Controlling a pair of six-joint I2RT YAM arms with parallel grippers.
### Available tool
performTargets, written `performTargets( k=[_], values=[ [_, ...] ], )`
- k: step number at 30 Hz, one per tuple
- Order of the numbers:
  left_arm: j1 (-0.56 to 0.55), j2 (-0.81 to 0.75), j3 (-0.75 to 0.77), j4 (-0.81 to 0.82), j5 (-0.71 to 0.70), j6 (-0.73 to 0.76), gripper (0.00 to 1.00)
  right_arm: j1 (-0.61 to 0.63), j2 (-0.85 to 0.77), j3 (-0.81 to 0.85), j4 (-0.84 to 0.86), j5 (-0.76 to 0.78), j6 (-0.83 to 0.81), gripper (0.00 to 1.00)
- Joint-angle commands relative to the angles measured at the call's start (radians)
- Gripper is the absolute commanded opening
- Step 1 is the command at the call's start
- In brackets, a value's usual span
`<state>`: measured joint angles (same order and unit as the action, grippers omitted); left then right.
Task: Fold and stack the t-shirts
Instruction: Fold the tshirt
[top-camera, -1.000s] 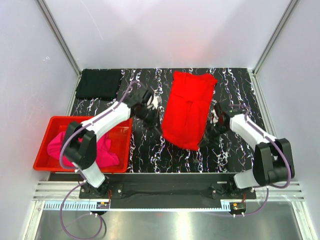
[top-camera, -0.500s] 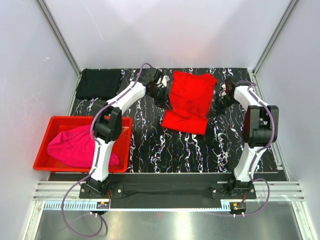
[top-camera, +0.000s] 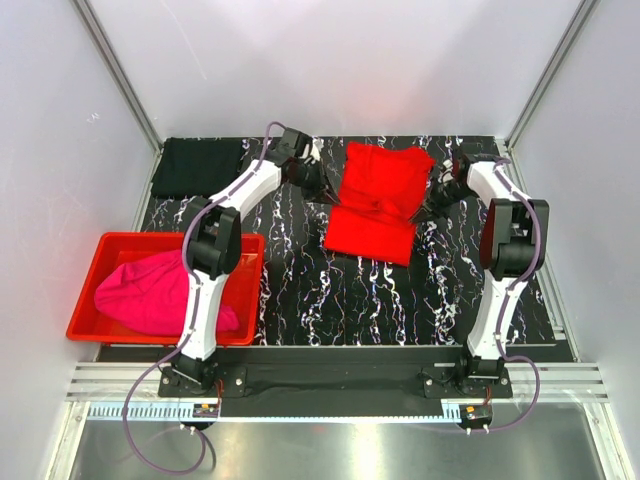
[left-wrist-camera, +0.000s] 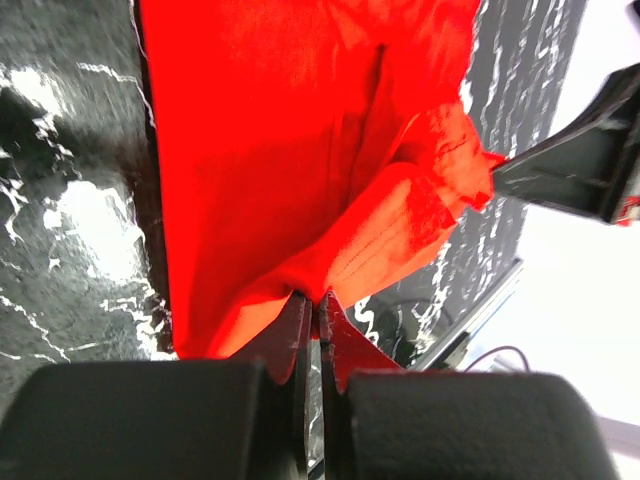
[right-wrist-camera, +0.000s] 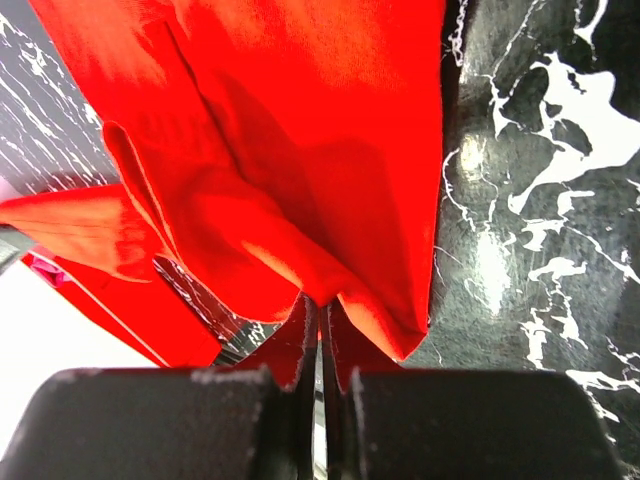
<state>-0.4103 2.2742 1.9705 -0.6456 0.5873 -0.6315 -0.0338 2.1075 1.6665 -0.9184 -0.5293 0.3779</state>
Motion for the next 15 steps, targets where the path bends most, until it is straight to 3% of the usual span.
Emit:
performTargets(
  k=[1, 15],
  values=[
    [0.013, 0.046, 0.065, 0.066, 0.058, -0.046, 0.04, 0.000, 0.025, 0.041, -0.016, -0.026, 0.003, 0.00],
    [0.015, 0.153, 0.154, 0.092, 0.103, -0.083, 0.07, -0.003, 0.081, 0.081, -0.016, 0.015, 0.012, 0.01]
  ],
)
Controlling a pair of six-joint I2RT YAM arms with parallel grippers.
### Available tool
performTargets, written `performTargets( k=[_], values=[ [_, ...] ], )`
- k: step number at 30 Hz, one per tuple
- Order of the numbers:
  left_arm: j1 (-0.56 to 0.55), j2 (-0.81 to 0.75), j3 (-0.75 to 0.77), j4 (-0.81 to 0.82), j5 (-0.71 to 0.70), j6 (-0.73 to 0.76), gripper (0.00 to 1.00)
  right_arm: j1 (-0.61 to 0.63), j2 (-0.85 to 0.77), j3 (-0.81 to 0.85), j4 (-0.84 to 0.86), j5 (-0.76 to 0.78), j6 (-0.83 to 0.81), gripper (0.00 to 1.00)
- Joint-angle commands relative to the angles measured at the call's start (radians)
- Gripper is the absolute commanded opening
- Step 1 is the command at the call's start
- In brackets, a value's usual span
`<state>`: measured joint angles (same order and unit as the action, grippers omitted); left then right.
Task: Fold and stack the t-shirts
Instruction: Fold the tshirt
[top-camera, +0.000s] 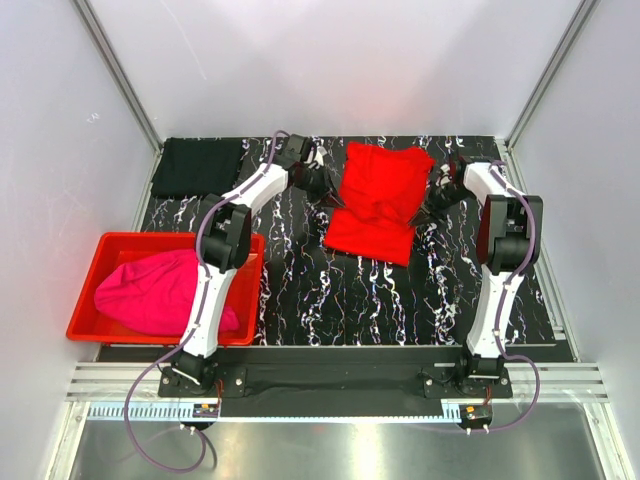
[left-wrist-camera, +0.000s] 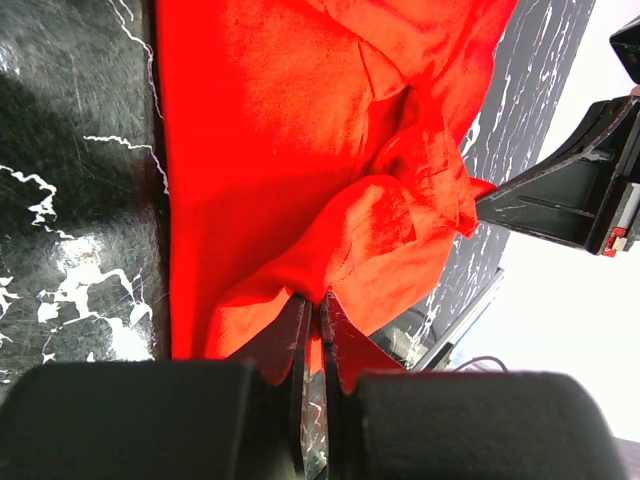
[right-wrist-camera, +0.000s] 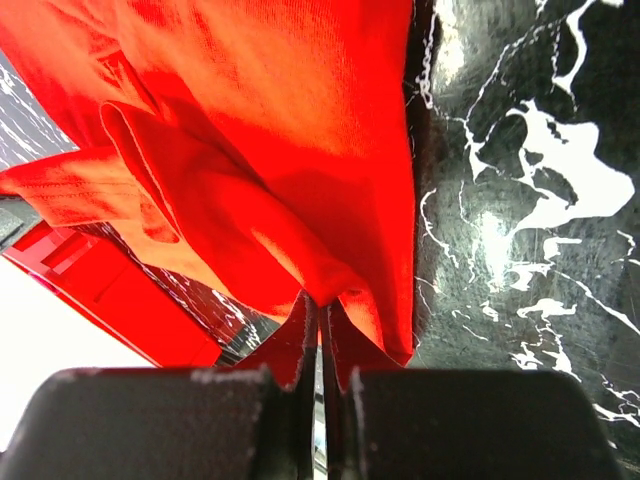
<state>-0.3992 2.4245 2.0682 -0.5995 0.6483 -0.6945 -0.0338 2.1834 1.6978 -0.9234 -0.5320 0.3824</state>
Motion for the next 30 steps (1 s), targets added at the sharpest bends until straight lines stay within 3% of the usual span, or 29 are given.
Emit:
performTargets(
  k=[1, 4, 7, 8, 10, 12, 15, 19, 20, 24, 27, 30],
  values=[
    [0.003, 0.007, 0.058, 0.046, 0.043, -0.020, 0.07, -0.003, 0.007, 0.051, -0.011, 0.020, 0.007, 0.00],
    [0.003, 0.015, 0.064, 0.046, 0.037, -0.017, 0.09, -0.012, 0.010, 0.049, -0.009, 0.033, 0.012, 0.03],
    [0.002, 0.021, 0.072, 0.055, 0.030, -0.010, 0.20, -0.028, 0.015, 0.052, 0.000, 0.065, 0.029, 0.08],
    [0.003, 0.022, 0.081, 0.053, 0.025, 0.003, 0.28, -0.032, 0.018, 0.056, 0.021, 0.072, 0.044, 0.11],
    [0.006, 0.039, 0.151, 0.017, -0.001, 0.026, 0.38, -0.047, 0.042, 0.082, 0.044, 0.089, 0.059, 0.26],
    [0.013, 0.051, 0.222, -0.053, -0.024, 0.072, 0.49, -0.061, 0.068, 0.136, 0.069, 0.083, 0.090, 0.33],
    [0.032, 0.015, 0.283, -0.149, -0.109, 0.147, 0.53, -0.066, 0.111, 0.247, 0.057, 0.090, 0.115, 0.46],
    [0.037, -0.177, 0.101, -0.187, -0.229, 0.275, 0.54, -0.049, 0.061, 0.315, -0.020, 0.206, 0.086, 0.53],
    [0.037, -0.252, -0.008, -0.183, -0.246, 0.305, 0.54, -0.043, 0.046, 0.313, -0.035, 0.219, 0.069, 0.54],
    [0.034, -0.393, -0.236, -0.146, -0.237, 0.348, 0.51, 0.028, -0.052, 0.271, -0.060, 0.279, 0.038, 0.55],
    [0.027, -0.430, -0.344, -0.109, -0.188, 0.374, 0.50, 0.118, -0.099, 0.186, -0.016, 0.317, 0.026, 0.53],
    [0.014, -0.420, -0.376, -0.068, -0.106, 0.372, 0.49, 0.135, -0.129, 0.119, 0.035, 0.288, 0.036, 0.43]
  ],
)
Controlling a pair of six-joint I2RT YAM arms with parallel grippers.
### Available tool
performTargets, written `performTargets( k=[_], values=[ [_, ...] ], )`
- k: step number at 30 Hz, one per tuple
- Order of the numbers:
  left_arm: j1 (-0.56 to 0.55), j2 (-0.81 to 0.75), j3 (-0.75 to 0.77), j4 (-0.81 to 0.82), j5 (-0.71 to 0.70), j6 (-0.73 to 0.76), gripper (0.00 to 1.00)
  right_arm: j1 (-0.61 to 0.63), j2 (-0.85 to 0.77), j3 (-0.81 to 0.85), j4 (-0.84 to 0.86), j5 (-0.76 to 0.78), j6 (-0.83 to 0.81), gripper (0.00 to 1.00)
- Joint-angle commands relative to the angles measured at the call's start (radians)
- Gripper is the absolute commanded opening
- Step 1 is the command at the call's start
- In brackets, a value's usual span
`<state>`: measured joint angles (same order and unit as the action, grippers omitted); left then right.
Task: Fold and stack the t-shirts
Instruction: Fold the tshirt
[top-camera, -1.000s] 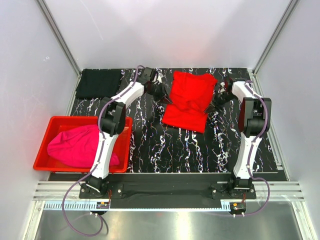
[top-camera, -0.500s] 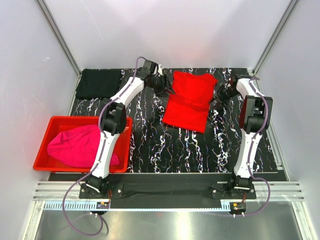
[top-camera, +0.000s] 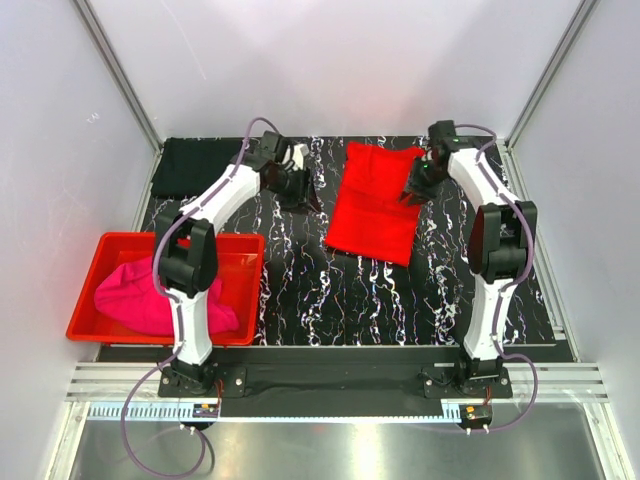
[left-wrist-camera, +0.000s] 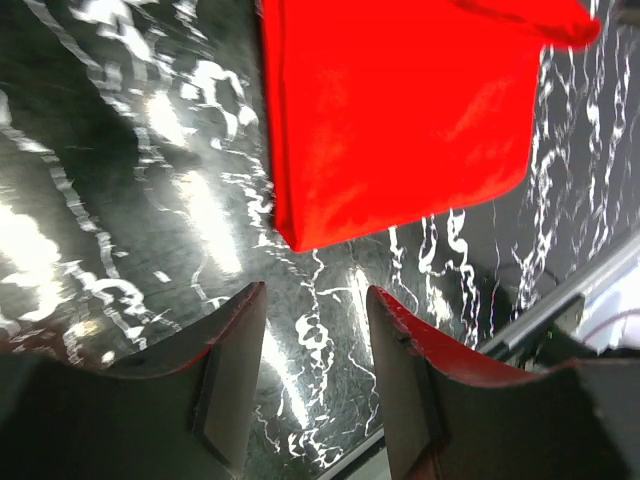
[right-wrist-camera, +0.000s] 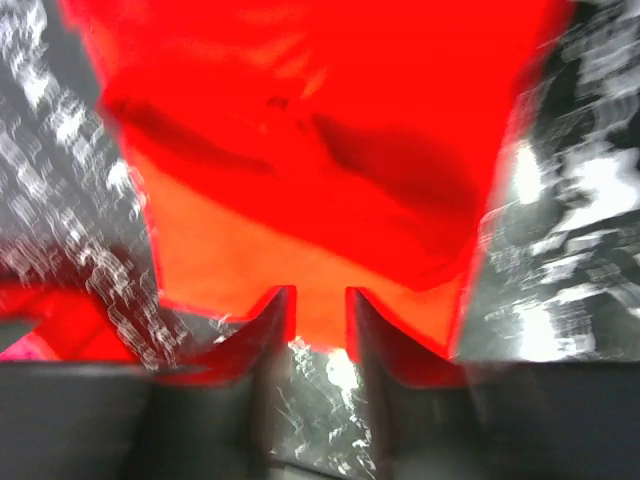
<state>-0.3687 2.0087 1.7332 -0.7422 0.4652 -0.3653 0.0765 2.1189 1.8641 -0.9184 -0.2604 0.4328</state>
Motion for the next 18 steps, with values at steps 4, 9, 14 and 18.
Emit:
performTargets(
  k=[4, 9, 14, 18],
  values=[
    [-0.038, 0.044, -0.043, 0.156, 0.159, 0.002, 0.49, 0.023, -0.043, -0.089, 0.029, -0.066, 0.007, 0.18],
    [-0.056, 0.120, -0.047, 0.268, 0.219, -0.113, 0.43, 0.025, -0.057, -0.180, 0.085, -0.040, 0.018, 0.13],
    [-0.071, 0.185, -0.038, 0.277, 0.210, -0.135, 0.40, 0.017, 0.028, -0.126, 0.119, 0.018, -0.006, 0.10],
    [-0.076, 0.217, -0.043, 0.219, 0.150, -0.101, 0.36, -0.003, 0.125, -0.007, 0.138, 0.055, -0.022, 0.10]
  ],
)
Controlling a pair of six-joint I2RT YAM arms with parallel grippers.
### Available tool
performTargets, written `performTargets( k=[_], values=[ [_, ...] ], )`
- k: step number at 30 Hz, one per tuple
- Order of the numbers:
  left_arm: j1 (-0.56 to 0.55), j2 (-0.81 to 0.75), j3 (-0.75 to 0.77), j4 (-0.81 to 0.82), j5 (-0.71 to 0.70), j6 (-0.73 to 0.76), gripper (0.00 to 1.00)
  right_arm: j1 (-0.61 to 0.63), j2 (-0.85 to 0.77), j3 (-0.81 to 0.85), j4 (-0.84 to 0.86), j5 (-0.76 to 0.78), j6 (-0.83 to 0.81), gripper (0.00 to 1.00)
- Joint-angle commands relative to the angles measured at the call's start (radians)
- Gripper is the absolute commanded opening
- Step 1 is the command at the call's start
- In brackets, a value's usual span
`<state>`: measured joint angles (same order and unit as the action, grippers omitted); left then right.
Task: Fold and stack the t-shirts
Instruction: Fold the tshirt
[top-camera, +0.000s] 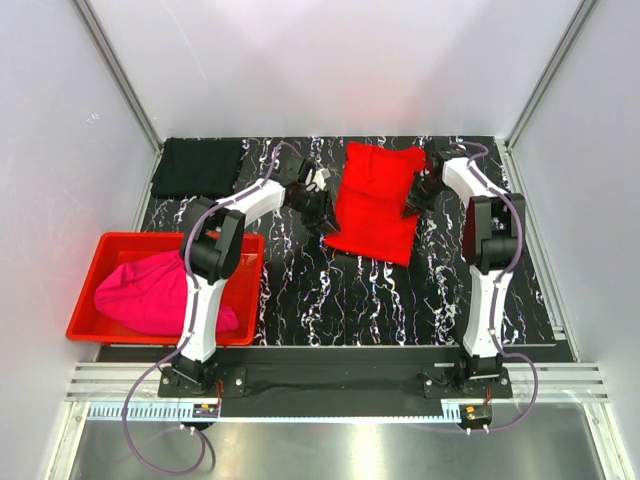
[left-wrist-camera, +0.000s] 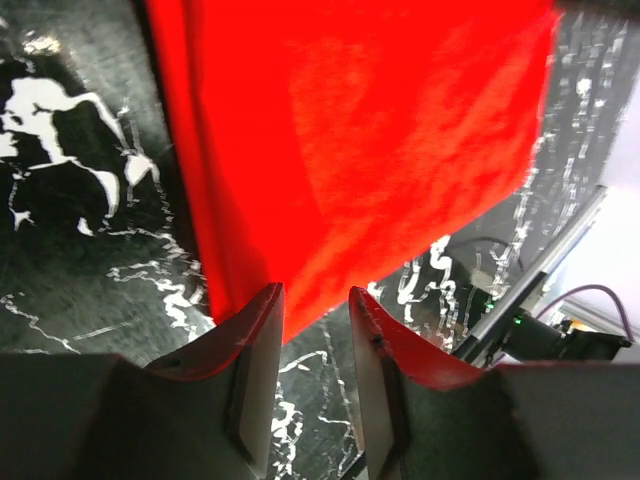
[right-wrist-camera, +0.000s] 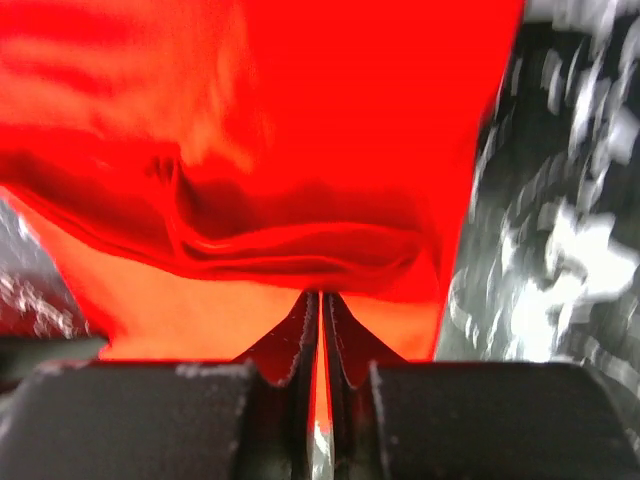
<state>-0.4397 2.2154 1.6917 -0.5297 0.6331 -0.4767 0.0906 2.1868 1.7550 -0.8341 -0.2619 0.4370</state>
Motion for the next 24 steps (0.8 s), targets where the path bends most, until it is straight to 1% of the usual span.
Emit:
performTargets(
  k=[1, 3, 4, 6, 7, 9, 10, 11, 13, 14, 15, 16, 18, 19, 20, 24],
  values=[
    [-0.007, 0.013, -0.001, -0.003, -0.035, 0.022, 0.36, -0.023, 0.077, 0.133, 0.047, 0.072, -0.037, 0.10],
    [-0.016, 0.018, 0.011, -0.064, -0.091, 0.078, 0.35, -0.044, 0.122, 0.239, 0.023, 0.081, -0.040, 0.10],
    [-0.017, 0.007, 0.008, -0.073, -0.093, 0.088, 0.35, -0.049, 0.158, 0.273, -0.002, 0.075, -0.041, 0.10],
    [-0.017, -0.014, 0.006, -0.094, -0.117, 0.113, 0.35, -0.057, 0.180, 0.346, -0.032, 0.059, -0.038, 0.11],
    [-0.019, -0.037, 0.013, -0.099, -0.127, 0.122, 0.36, -0.054, 0.174, 0.348, -0.039, 0.040, -0.029, 0.12],
    [-0.021, -0.057, 0.026, -0.119, -0.138, 0.136, 0.38, -0.051, 0.136, 0.324, -0.048, 0.012, -0.021, 0.18],
    [-0.021, -0.071, 0.043, -0.127, -0.136, 0.138, 0.39, -0.048, 0.120, 0.311, -0.071, -0.002, -0.017, 0.26],
    [-0.021, -0.077, 0.051, -0.133, -0.138, 0.141, 0.40, -0.043, 0.104, 0.285, -0.088, -0.005, -0.023, 0.36],
    [-0.024, -0.086, 0.072, -0.138, -0.141, 0.145, 0.42, -0.016, 0.044, 0.250, -0.134, 0.013, -0.050, 0.44],
    [-0.027, -0.088, 0.083, -0.144, -0.142, 0.148, 0.43, -0.002, 0.022, 0.217, -0.148, 0.029, -0.061, 0.46],
    [-0.028, -0.085, 0.092, -0.150, -0.148, 0.150, 0.43, 0.014, -0.019, 0.198, -0.161, 0.047, -0.072, 0.51],
    [-0.028, -0.083, 0.095, -0.151, -0.148, 0.153, 0.44, 0.041, -0.036, 0.178, -0.181, 0.088, -0.089, 0.52],
    [-0.031, -0.063, 0.105, -0.145, -0.139, 0.153, 0.44, 0.066, -0.079, 0.111, -0.184, 0.104, -0.098, 0.55],
    [-0.031, -0.051, 0.106, -0.145, -0.135, 0.150, 0.44, 0.092, -0.088, 0.088, -0.183, 0.110, -0.101, 0.55],
    [-0.033, -0.037, 0.109, -0.144, -0.128, 0.148, 0.44, 0.101, -0.097, 0.033, -0.175, 0.116, -0.101, 0.55],
    [-0.033, 0.019, 0.115, -0.138, -0.113, 0.125, 0.43, 0.135, -0.124, -0.067, -0.131, 0.134, -0.092, 0.56]
  ],
)
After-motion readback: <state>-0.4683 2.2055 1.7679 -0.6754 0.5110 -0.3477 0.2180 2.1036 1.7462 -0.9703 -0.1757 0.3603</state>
